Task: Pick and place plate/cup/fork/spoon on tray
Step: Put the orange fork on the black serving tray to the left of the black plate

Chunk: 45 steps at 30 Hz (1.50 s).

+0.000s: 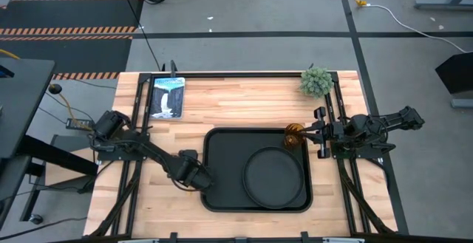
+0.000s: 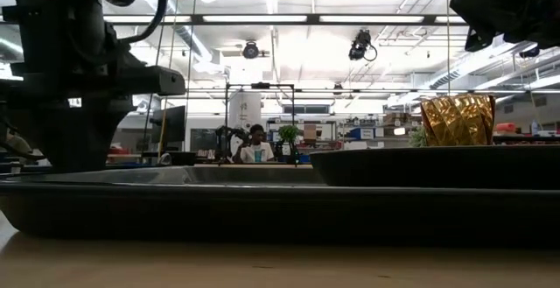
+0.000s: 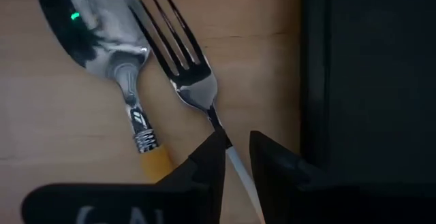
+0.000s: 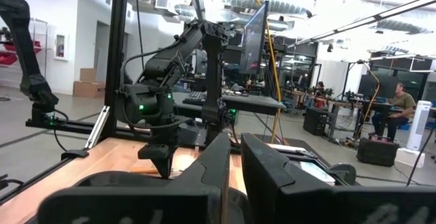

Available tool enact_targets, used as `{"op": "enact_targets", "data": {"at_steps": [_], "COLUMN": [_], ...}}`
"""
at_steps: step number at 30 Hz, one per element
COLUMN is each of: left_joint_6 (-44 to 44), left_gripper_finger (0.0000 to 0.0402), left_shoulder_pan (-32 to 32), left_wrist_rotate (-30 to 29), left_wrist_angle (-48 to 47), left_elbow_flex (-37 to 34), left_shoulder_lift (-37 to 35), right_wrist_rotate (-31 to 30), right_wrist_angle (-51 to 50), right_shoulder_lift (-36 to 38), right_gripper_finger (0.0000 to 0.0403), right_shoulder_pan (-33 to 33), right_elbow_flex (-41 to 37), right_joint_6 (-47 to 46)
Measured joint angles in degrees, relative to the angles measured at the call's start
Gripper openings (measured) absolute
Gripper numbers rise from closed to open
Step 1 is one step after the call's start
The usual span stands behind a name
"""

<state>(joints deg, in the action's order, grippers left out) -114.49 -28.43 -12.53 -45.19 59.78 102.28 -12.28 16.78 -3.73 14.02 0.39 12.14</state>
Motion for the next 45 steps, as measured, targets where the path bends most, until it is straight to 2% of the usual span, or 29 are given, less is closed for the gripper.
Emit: {"op": "enact_targets", "data": {"at_steps": [8, 14, 24, 30, 36, 45], "left_joint_6": [1.5, 0.8, -0.6, -0.7, 0.0, 1.1], "left_gripper_finger": [0.0066, 0.0059, 0.0132, 0.0142, 0.0112, 0.0027], "left_shoulder_pan": [0.1, 0.2, 0.1, 0.1, 0.2, -0.1], "left_wrist_rotate": [-1.5, -0.4, 1.5, 2.3, 2.3, 2.6], "left_wrist_angle": [-7.5, -8.1, -6.2, -5.4, -5.3, -5.5], "left_elbow_flex": [5.9, 6.1, 5.2, 5.3, 5.3, 4.9], "left_shoulder_lift": [0.1, 0.5, 3.2, 4.8, 5.0, 5.6], "right_wrist_rotate": [0.0, 0.0, 0.0, 0.0, 0.0, 0.0], "right_wrist_angle": [0.3, 0.3, 0.3, 0.3, 0.5, 0.7], "right_shoulder_lift": [0.0, 0.0, 0.0, 0.0, 0.0, 0.0], "right_gripper_finger": [0.0045, 0.0045, 0.0045, 0.0045, 0.0045, 0.0045], "right_shoulder_pan": [0.0, 0.0, 0.0, 0.0, 0.0, 0.0], "right_elbow_flex": [0.0, 0.0, 0.0, 0.0, 0.0, 0.0], "right_joint_6": [0.0, 0.0, 0.0, 0.0, 0.0, 0.0]}}
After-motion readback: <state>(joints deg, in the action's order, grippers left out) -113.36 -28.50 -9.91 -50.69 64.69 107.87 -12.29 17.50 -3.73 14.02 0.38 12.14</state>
